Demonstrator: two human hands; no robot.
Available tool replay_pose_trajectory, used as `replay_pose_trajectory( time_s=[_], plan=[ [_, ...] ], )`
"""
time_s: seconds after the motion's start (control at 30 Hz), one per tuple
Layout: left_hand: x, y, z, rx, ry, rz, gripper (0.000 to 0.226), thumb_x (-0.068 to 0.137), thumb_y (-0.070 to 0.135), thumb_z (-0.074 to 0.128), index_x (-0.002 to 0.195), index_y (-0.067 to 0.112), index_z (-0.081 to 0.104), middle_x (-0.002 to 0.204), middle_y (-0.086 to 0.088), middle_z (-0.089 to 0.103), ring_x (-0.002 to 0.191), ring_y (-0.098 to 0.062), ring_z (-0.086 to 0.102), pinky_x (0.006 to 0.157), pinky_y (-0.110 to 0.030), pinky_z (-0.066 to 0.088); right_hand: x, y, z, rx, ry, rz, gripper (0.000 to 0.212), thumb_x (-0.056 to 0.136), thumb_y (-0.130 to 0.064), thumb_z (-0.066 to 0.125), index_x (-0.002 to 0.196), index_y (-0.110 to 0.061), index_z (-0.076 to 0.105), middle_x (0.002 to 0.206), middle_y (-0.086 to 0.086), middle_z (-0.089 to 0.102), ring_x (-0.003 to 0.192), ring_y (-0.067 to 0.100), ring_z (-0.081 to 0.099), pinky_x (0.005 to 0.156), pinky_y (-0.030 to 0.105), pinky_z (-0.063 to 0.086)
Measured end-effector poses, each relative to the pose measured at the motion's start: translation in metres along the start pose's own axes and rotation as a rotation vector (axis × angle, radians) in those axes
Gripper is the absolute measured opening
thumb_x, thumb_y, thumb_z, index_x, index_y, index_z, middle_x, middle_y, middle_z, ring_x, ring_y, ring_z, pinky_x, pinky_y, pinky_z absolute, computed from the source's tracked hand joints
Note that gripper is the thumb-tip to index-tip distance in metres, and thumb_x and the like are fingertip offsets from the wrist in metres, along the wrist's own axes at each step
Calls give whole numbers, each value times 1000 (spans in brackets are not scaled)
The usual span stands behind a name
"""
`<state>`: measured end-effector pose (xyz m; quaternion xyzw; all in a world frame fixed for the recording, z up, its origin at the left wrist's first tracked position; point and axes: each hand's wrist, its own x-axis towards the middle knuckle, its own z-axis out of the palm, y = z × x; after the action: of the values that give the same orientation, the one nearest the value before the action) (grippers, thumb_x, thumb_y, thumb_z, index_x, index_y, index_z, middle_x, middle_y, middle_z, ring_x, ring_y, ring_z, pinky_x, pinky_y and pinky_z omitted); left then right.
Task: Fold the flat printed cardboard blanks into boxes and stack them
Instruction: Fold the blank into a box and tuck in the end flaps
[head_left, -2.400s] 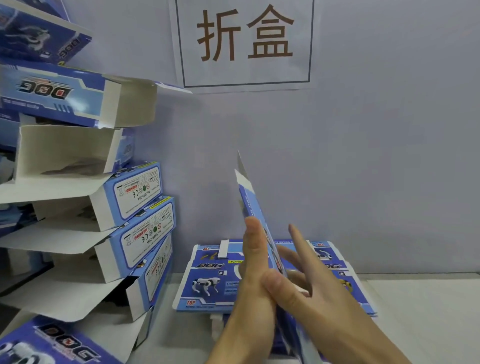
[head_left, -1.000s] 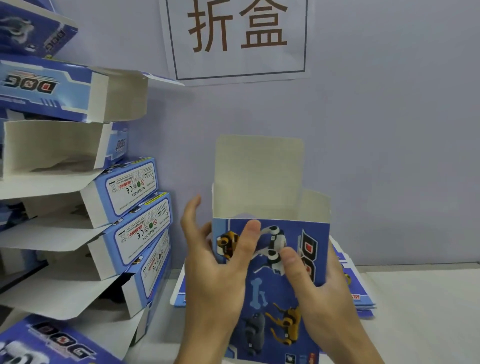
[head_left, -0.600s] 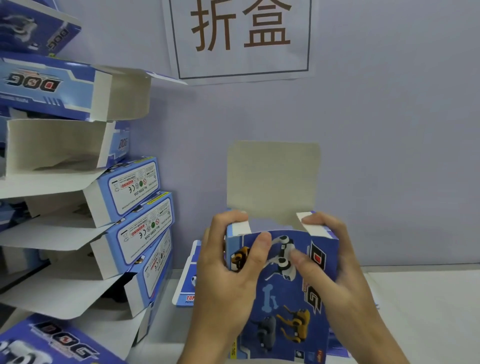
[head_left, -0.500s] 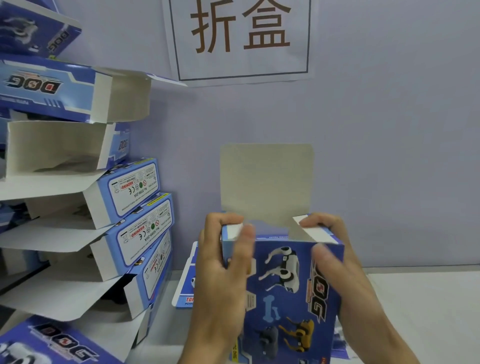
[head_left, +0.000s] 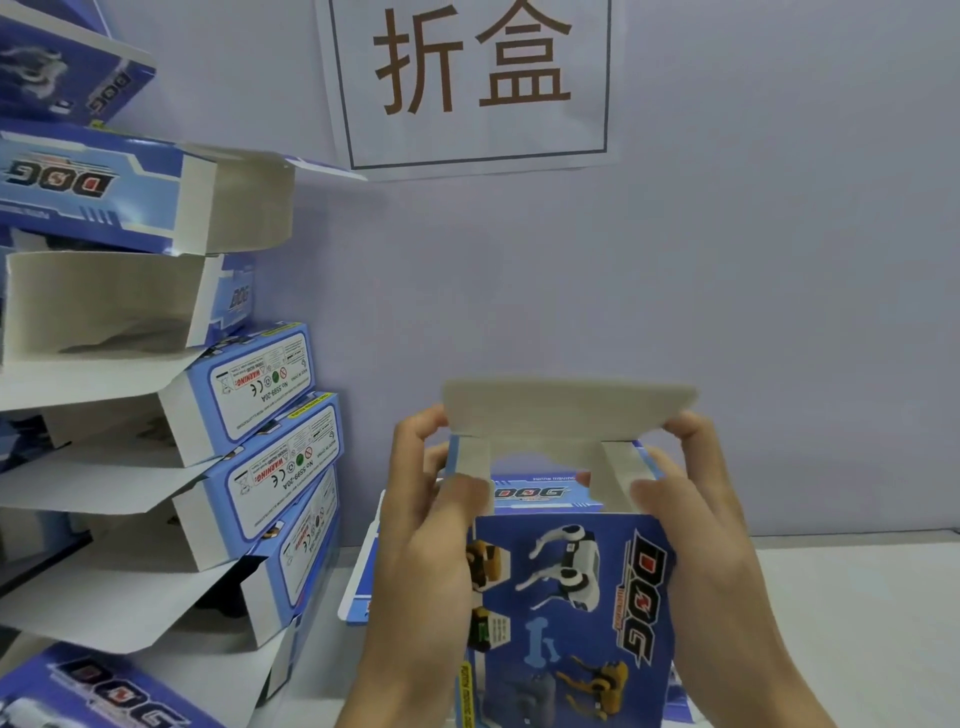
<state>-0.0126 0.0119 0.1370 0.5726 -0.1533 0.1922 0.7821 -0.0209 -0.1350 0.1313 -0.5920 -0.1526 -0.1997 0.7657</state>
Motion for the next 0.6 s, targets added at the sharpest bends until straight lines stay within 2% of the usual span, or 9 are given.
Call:
replay_pose_trajectory(
  time_s=[0.07,0.1,0.13,0.23,0.27,0.37,0.4,0.5,0.6],
  plan=[
    [-1,-2,-1,-37,4,7,27,78,47,57,96,30,65,101,-10,72,83,-35,67,65,-55,51,5,-3,-2,55,61,29,24,92,-9,48,83,-30,59,94,1,71,66,24,70,55,30,51],
    [-2,-1,-1,-106,-2,-16,36,73,54,58,93,25,66,100,-14,73,80,-35,68,65,-50,50,6,-3,-6,118,70,54,20,91,-8,51,80,-23,59,99,5,72,67,24,69,57,32,50],
    [-3,-1,-1,-186,-5,-58,46,69,60,62,92,21,66,99,-17,74,79,-35,70,66,-46,53,8,-8,-3,189,76,88,7,85,-21,58,79,-17,58,109,10,71,75,29,69,64,38,49],
    [-6,0,-3,-185,-60,-62,54,61,69,70,88,21,66,94,-12,76,78,-30,73,62,-41,59,7,-12,-4,181,14,109,72,40,-60,84,81,-8,55,119,15,67,95,41,63,85,53,45],
    [-4,-2,-4,-130,-75,-43,49,61,63,73,89,24,64,92,-8,75,79,-28,73,64,-43,59,4,-10,-1,138,41,87,75,37,-60,86,83,-10,55,120,13,66,94,40,65,82,53,48],
    [-1,-8,-11,-17,-194,26,38,68,49,65,102,32,63,103,-3,70,91,-44,67,74,-62,52,-5,2,-5,112,6,-11,16,72,-26,58,87,-20,62,123,0,66,92,31,72,58,37,57],
    [0,-8,-13,26,-228,72,35,73,47,62,105,33,65,109,-2,68,98,-49,63,79,-69,49,-9,4,-7,86,-11,-44,19,74,-21,53,89,-23,64,124,-3,66,94,32,72,58,35,57],
    [2,-8,-19,151,-244,166,29,80,52,58,96,32,72,123,12,63,124,-35,56,95,-72,41,-10,2,-14,69,-65,-57,23,77,-22,52,90,-23,71,129,-6,63,101,33,70,64,37,57],
    [3,-5,-22,161,-297,125,43,71,72,69,95,37,72,130,18,58,133,-30,51,85,-59,54,-8,-2,-18,60,-142,10,29,68,-46,72,88,-25,73,130,-8,61,107,32,68,72,46,59]
  ],
)
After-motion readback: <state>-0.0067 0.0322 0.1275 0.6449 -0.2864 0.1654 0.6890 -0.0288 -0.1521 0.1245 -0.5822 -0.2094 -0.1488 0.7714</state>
